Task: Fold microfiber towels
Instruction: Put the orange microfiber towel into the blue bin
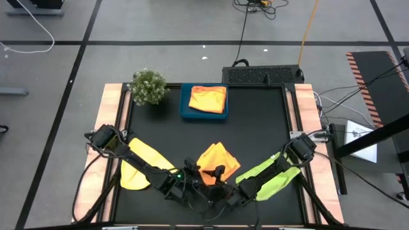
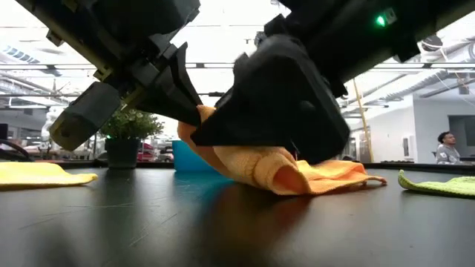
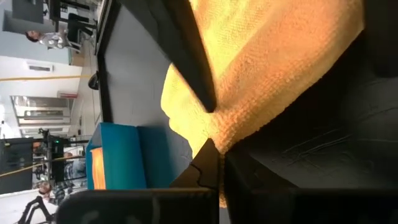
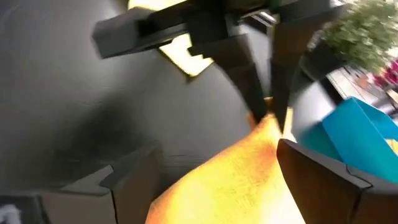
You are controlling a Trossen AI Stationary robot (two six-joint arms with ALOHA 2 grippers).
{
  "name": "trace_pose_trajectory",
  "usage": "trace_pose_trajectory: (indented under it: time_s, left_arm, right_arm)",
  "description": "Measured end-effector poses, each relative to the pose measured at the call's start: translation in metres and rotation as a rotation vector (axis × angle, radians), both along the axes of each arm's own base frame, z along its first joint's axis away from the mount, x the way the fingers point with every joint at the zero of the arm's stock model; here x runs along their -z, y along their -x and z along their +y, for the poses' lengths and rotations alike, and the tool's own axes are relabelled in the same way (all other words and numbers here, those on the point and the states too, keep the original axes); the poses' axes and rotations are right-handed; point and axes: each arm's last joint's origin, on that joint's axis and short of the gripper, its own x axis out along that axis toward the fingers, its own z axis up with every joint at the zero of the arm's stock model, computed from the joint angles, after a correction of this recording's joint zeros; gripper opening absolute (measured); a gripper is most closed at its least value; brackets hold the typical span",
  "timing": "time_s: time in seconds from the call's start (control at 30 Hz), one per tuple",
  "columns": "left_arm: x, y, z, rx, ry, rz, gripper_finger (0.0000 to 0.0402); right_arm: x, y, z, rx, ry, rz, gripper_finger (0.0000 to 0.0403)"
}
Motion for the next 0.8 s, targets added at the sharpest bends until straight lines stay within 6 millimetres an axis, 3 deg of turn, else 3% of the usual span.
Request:
trace_pose_trajectory:
  time_s: [0.43, 0.63, 0.8]
  left_arm:
    - [0.0, 0.0, 0.001, -0.001, 0.001, 0.001, 0.0009]
    - [0.0, 0.0, 0.0, -0.001, 0.002, 0.001, 0.0006]
    - [0.0, 0.0, 0.001, 0.0, 0.0, 0.003, 0.0018]
  right_arm:
    - [0.011, 0.014, -0.006, 0.125, -0.123, 0.056, 0.0271]
    - [0.014, 0.018, -0.003, 0.123, -0.175, 0.09, 0.0216]
    - [0.014, 0.018, -0.003, 0.123, -0.183, 0.086, 0.0147]
